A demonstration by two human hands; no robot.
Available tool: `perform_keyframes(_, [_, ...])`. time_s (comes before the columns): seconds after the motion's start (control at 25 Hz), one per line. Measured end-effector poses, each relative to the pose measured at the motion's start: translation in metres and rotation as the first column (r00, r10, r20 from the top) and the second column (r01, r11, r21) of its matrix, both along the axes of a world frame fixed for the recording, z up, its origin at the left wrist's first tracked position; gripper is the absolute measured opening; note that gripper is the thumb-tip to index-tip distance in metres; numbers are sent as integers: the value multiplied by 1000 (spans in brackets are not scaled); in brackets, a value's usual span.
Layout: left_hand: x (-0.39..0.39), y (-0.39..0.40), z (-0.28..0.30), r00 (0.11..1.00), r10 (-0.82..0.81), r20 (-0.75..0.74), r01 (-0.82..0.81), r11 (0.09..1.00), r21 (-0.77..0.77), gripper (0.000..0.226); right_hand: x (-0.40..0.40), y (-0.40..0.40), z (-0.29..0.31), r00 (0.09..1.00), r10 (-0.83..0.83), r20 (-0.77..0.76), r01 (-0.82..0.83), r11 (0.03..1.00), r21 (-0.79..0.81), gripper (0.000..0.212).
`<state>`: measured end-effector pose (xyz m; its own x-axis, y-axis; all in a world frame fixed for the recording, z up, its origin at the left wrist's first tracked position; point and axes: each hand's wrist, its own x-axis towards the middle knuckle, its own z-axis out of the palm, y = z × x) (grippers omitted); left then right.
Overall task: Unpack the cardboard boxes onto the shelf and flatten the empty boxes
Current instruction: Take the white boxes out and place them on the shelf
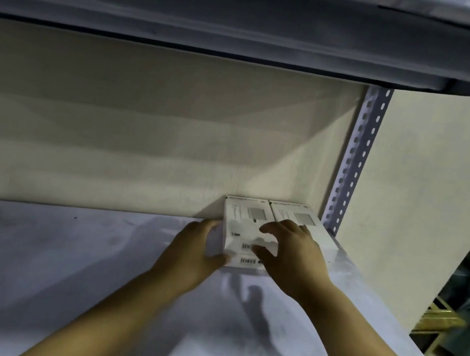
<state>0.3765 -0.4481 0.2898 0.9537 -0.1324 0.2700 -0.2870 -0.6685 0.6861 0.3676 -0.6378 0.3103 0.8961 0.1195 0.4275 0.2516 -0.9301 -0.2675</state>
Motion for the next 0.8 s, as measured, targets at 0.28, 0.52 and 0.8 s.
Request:
perform_keyframes(0.28, [-53,61,12,992,106,71,-105,994,-23,44,-38,43,0,995,87,-43,-74,965,252,26])
perform_keyframes(0.52, [-114,124,8,978,201,59,-200,980,-24,24,-84,105,-5,973,191,-126,-133,920,369,23])
perform_keyframes(0.8, [-207,212,-7,946,315,80,-311,949,-59,15,-144,198,-13,915,384,-123,-300,852,430,23])
